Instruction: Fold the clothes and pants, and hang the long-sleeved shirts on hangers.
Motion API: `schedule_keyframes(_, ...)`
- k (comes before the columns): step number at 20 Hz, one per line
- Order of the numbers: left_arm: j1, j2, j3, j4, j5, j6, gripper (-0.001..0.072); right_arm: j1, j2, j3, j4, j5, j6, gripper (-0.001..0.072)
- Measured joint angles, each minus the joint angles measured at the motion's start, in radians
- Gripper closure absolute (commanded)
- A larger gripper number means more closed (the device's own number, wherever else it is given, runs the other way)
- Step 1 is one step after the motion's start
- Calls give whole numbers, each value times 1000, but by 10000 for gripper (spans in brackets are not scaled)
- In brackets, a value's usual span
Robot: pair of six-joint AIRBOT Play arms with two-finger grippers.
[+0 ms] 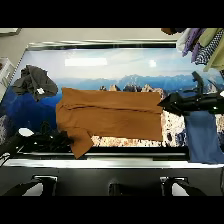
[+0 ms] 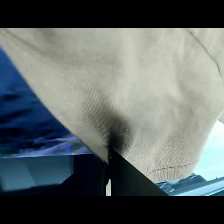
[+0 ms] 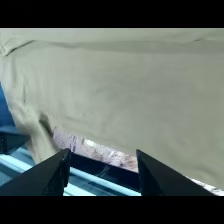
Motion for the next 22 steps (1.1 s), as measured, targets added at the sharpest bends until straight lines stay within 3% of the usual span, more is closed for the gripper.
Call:
schedule_keyframes(6, -7, -3, 0, -10, -15, 22, 685, -158, -6, -148, -98, -21, -9, 240)
schedule_keyframes(12, -7, -3, 0, -12, -26, 27, 685, -184, -23, -399, -165, -149, -56, 242)
schedule_keyframes(22, -7, -3, -1, -15, -30, 28, 685, -188, -41, -534, -103, -275, -108, 244)
